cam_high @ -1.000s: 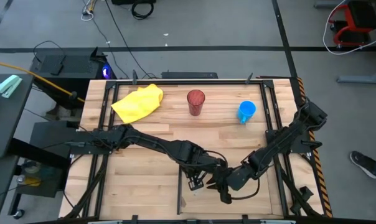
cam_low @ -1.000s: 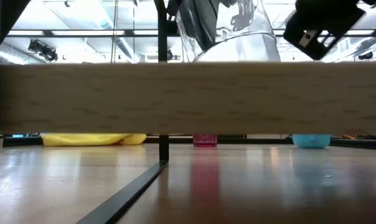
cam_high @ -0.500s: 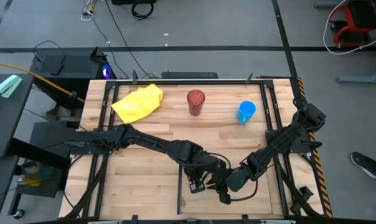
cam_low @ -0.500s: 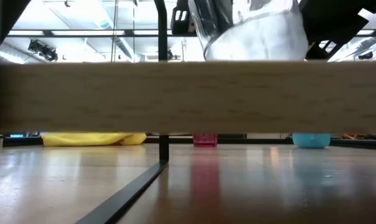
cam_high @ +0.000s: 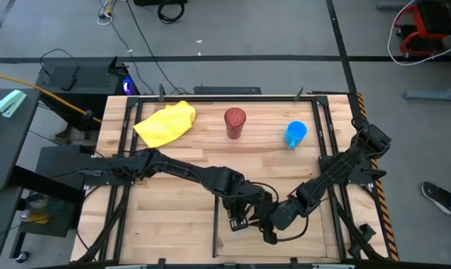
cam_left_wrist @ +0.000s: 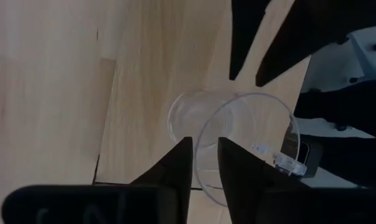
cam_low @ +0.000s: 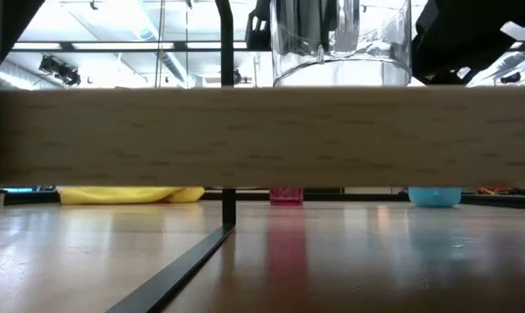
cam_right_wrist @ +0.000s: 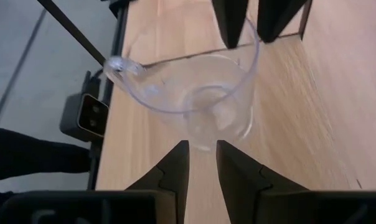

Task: Stack small to large cups/mugs on shelf
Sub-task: Put the transparent mug on the shelf

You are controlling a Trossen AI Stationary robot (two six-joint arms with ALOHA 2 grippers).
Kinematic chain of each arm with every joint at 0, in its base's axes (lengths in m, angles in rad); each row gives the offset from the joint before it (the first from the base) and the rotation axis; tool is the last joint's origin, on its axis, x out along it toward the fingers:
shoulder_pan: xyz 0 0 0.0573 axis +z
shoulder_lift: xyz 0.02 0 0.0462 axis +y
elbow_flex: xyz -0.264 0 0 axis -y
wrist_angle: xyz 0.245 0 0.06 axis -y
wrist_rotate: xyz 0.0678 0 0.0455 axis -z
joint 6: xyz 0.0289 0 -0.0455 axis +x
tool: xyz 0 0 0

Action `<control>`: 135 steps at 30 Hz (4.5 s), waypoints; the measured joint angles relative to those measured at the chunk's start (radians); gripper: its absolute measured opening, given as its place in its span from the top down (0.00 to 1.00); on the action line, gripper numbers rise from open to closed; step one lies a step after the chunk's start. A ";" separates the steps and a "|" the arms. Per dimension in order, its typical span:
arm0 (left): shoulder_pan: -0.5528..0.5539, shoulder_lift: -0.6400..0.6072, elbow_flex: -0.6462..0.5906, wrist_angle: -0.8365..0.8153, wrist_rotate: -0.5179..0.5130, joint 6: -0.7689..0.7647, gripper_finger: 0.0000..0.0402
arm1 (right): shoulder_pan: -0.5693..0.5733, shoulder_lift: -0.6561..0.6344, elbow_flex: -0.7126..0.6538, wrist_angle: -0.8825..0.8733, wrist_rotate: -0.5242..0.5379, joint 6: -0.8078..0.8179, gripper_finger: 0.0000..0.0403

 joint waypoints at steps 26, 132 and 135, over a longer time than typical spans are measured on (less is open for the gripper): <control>0.096 -0.248 0.007 -0.357 -0.245 0.035 0.76 | -0.029 -0.288 0.005 -0.283 -0.013 0.109 0.78; 0.170 -0.844 -1.332 0.557 -0.206 -0.216 0.93 | -0.160 0.257 0.629 -0.786 -0.232 0.111 0.89; 0.170 -0.844 -1.332 0.557 -0.206 -0.216 0.93 | -0.161 0.257 0.629 -0.786 -0.231 0.137 0.89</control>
